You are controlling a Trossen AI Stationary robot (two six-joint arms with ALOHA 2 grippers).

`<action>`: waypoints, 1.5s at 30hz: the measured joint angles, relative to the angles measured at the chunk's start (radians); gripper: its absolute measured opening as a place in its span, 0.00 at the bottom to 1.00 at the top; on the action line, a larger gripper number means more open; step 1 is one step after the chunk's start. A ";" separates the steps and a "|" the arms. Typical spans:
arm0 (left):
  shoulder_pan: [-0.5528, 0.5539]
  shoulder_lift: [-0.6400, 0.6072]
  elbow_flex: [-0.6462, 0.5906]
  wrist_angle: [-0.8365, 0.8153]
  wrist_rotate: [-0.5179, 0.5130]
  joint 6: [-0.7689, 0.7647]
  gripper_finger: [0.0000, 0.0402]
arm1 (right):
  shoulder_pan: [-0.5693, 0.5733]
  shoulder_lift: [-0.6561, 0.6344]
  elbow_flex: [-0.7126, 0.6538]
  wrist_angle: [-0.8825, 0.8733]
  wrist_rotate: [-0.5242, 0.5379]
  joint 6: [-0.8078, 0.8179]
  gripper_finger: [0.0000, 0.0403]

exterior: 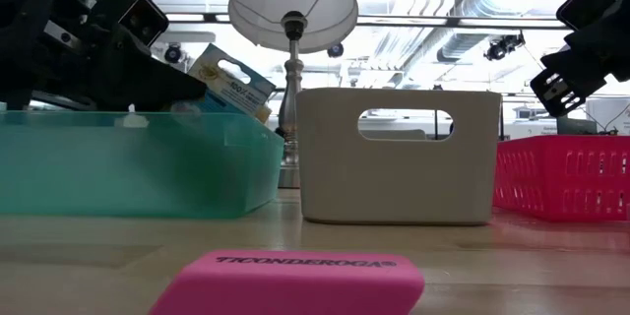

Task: Pick & Place School Supplies
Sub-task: Put the yellow box of crayons into the green bin

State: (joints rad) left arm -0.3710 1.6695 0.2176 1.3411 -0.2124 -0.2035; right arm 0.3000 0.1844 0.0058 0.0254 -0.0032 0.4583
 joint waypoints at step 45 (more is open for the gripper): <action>-0.045 -0.231 0.000 -0.393 -0.077 -0.022 0.36 | 0.000 0.000 0.000 0.000 0.000 0.000 0.28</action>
State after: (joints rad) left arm -0.4156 1.4381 0.2173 0.9485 -0.2897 -0.2256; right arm 0.3000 0.1844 0.0059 0.0254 -0.0034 0.4583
